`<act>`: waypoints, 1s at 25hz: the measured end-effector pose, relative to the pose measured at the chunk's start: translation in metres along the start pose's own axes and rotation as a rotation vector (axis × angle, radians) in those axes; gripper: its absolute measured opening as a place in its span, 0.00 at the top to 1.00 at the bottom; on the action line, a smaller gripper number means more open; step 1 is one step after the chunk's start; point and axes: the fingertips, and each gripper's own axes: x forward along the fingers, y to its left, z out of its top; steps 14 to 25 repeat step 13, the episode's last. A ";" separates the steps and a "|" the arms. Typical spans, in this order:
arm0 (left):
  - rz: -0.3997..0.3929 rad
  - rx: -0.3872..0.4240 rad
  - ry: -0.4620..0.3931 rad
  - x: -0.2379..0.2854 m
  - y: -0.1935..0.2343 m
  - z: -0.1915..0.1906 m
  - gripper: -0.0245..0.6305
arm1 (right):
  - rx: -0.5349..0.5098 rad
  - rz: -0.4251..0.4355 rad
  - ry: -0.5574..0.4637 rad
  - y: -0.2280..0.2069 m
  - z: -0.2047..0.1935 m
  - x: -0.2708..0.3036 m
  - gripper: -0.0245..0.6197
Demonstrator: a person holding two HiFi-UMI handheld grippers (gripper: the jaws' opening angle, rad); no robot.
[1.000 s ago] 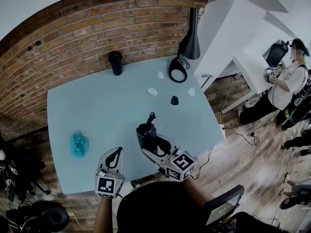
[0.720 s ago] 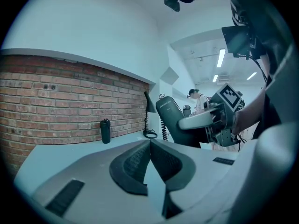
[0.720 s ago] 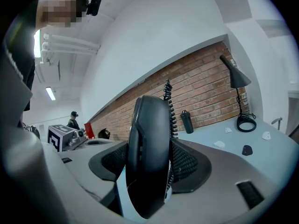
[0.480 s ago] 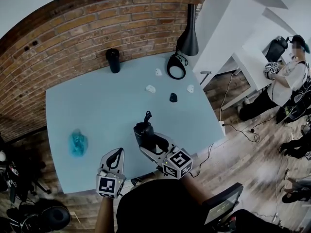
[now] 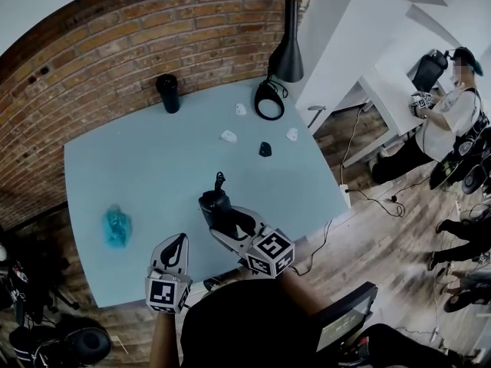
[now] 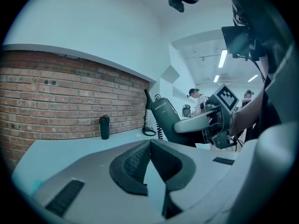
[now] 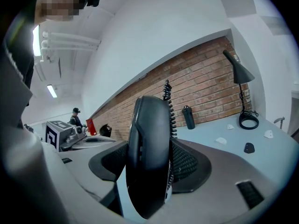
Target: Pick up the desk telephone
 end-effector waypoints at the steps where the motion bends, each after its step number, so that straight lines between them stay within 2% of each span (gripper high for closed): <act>1: 0.003 -0.002 -0.003 0.000 0.000 -0.001 0.92 | 0.001 0.001 0.003 0.000 0.000 -0.001 0.53; 4: 0.001 -0.013 0.014 0.001 -0.002 -0.005 0.92 | 0.003 0.006 0.009 -0.001 -0.001 -0.001 0.53; 8: -0.001 -0.013 -0.020 0.005 -0.002 0.000 0.92 | 0.004 0.012 0.013 -0.001 -0.002 -0.001 0.53; 13: 0.002 -0.030 0.028 -0.002 -0.005 -0.012 0.92 | 0.015 0.021 0.026 0.003 -0.007 -0.001 0.53; 25: 0.002 -0.030 0.028 -0.002 -0.005 -0.012 0.92 | 0.015 0.021 0.026 0.003 -0.007 -0.001 0.53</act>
